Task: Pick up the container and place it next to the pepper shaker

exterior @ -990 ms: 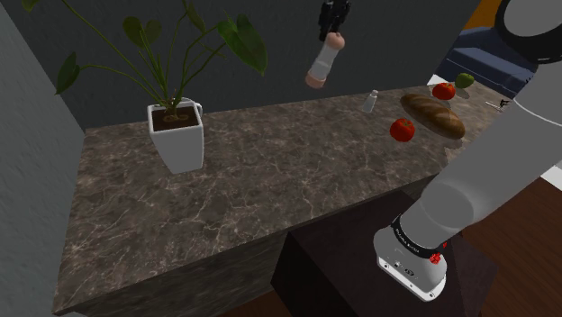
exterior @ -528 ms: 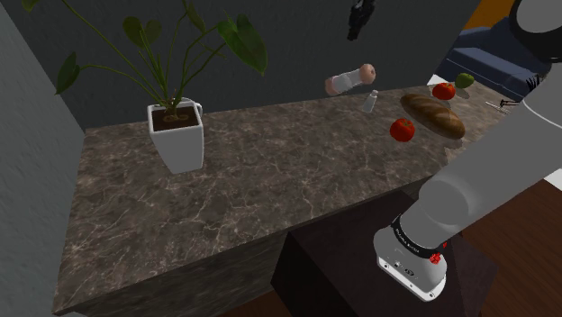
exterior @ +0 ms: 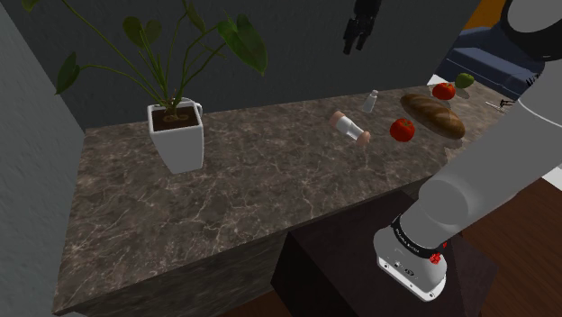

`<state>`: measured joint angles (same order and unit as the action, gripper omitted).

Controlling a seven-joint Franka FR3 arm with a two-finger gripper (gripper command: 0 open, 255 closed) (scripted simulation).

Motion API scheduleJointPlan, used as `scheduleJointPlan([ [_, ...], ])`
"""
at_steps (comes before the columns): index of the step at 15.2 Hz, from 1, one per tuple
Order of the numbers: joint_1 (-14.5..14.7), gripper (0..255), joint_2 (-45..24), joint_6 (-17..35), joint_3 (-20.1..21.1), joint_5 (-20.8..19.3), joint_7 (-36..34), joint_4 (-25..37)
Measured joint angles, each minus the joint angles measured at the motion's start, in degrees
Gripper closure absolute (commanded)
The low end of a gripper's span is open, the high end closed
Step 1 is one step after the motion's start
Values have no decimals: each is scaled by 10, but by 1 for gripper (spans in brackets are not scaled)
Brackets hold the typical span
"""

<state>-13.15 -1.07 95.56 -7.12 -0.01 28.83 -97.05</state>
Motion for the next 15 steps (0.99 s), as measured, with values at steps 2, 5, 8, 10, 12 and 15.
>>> scheduleJointPlan([
  [2,0,0,-12,9,0,-13,-22,-18],
  [5,6,0,-20,25,3,-32,-64,-62],
  [8,5,0,-43,34,-1,-48,-96,-83],
  [10,5,0,-56,41,-2,-58,-120,-101],
  [12,5,0,-68,49,-4,-64,-135,-113],
  [15,4,0,-72,72,-5,-66,-140,-137],
])
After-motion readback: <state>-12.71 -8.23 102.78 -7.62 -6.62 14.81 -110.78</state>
